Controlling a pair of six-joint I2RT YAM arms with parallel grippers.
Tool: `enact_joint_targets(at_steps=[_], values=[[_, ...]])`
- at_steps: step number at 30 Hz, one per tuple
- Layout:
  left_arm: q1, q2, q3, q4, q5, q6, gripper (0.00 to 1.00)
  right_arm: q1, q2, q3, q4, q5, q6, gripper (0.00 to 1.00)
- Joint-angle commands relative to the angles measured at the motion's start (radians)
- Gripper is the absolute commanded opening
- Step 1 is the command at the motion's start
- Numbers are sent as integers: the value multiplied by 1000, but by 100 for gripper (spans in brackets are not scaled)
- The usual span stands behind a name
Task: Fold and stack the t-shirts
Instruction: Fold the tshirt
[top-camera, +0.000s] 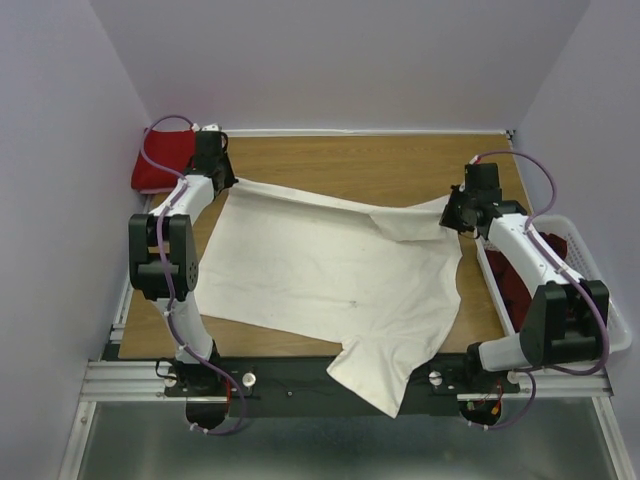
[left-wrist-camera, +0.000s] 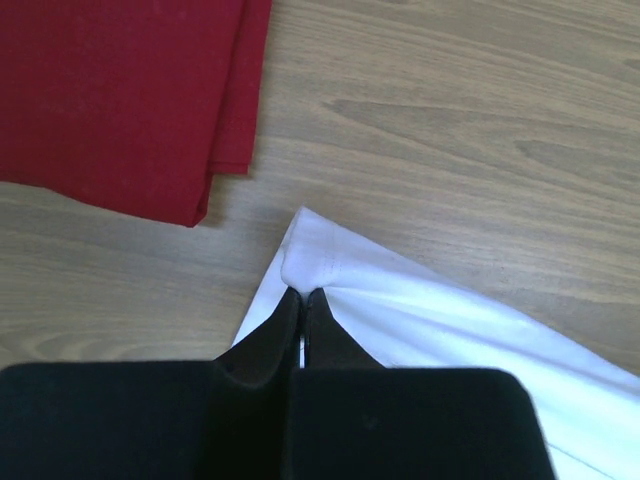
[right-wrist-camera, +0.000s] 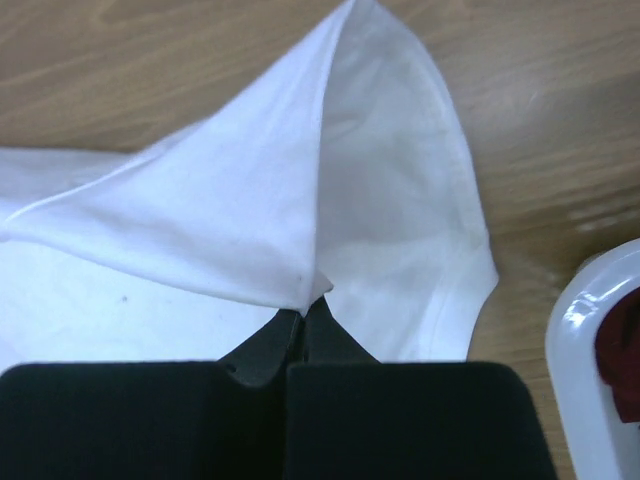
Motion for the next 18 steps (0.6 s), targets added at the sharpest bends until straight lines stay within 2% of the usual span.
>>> enact_joint_targets(at_steps=[1,7,18], values=[[8,-55,-3,-30,-72,33,0,-9,-28,-60,-66,-108,30,1],[8,-75,-24,-38,-105,48,0,-9,-69,-92,-102,-132,35,1],[8,-95,-15,-70,-120,55,0,-9,-117,-40,-203,-174,21,1]])
